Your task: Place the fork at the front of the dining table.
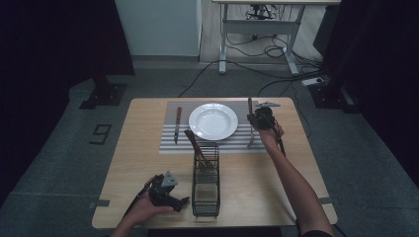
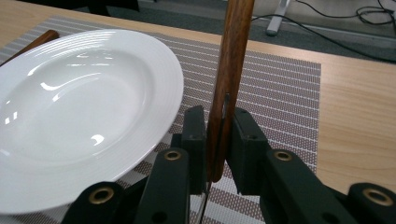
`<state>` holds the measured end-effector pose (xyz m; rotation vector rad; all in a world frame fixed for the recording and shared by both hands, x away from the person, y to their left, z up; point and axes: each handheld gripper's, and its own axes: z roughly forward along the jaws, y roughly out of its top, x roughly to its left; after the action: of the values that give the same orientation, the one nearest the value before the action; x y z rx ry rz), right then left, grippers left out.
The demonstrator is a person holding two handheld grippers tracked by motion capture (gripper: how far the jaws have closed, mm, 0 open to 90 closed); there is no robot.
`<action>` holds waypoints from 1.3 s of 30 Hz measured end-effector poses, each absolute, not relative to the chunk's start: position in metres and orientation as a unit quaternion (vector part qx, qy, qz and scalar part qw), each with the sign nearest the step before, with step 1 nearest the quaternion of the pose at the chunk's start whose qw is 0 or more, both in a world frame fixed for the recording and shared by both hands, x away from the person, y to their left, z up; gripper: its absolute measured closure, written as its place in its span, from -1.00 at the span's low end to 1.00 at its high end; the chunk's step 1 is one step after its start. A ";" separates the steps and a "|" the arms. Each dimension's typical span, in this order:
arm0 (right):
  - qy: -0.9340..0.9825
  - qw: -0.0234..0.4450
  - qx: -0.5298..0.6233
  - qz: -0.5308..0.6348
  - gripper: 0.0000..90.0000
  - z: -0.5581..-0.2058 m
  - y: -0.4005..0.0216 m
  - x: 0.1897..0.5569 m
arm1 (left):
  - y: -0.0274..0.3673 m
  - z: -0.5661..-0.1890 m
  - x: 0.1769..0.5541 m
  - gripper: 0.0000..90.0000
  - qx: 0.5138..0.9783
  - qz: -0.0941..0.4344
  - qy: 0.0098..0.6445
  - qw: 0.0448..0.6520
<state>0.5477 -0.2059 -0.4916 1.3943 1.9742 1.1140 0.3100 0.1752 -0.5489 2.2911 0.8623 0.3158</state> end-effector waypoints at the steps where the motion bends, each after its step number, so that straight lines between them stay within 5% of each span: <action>1: 0.717 0.236 0.514 0.407 0.72 -0.494 -0.207 0.550 | 0.175 -0.549 0.310 -1.00 0.876 0.121 0.330 0.330; 39: 0.723 0.206 0.556 0.355 0.74 -0.533 -0.188 0.590 | 0.175 -0.549 0.310 -1.00 0.876 0.121 0.330 0.330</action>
<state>0.5902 -0.1877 -0.5326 1.5484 2.0160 0.9883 0.3100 0.1752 -0.5489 2.2920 0.8620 0.3159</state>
